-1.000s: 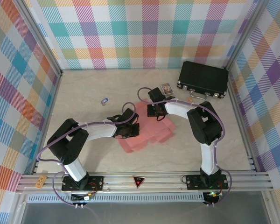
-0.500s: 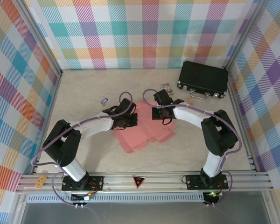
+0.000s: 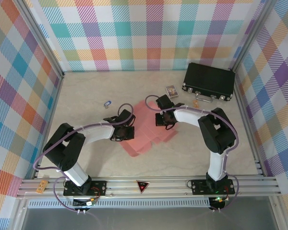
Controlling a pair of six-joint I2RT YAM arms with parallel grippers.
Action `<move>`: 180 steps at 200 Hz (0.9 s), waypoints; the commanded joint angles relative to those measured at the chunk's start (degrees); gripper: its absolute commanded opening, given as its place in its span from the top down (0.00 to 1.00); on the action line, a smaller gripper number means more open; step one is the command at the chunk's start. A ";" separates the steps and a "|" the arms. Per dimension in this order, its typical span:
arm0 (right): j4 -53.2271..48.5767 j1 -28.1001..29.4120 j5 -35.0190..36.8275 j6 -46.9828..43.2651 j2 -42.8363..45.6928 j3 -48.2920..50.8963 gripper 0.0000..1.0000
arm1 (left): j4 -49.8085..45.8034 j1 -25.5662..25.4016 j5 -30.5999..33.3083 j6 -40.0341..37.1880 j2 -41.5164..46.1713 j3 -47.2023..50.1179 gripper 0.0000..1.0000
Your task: Fold the paper box
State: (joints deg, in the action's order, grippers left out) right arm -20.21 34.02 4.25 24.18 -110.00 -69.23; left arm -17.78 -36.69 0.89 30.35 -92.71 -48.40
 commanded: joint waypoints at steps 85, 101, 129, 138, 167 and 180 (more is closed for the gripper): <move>-5.06 -0.29 -4.69 -6.90 -5.80 -12.86 0.91 | 4.07 -9.19 -7.62 10.20 2.49 1.50 1.00; -5.47 -0.36 -4.30 -5.84 -3.21 -12.54 0.90 | 2.54 -9.06 -5.35 7.77 2.59 -1.26 0.93; -4.89 -0.31 -5.35 -3.19 1.71 -8.91 0.89 | -5.46 -6.39 -2.67 2.81 1.75 -8.39 0.92; -3.92 -0.35 -6.31 -1.72 3.24 -6.76 0.89 | -6.56 -5.15 -2.06 1.46 1.74 -10.23 0.90; 0.34 -0.34 -10.02 1.92 5.26 -0.81 0.89 | -8.33 -0.32 -1.27 -3.97 -0.81 -17.35 0.78; 2.06 -0.36 -10.95 2.80 4.97 0.93 0.89 | -9.85 2.11 -0.57 -6.07 -3.59 -21.62 0.76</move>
State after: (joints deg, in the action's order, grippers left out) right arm -21.43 33.80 -2.94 23.20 -104.95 -72.18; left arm -22.65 -38.39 -1.98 30.35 -91.98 -63.64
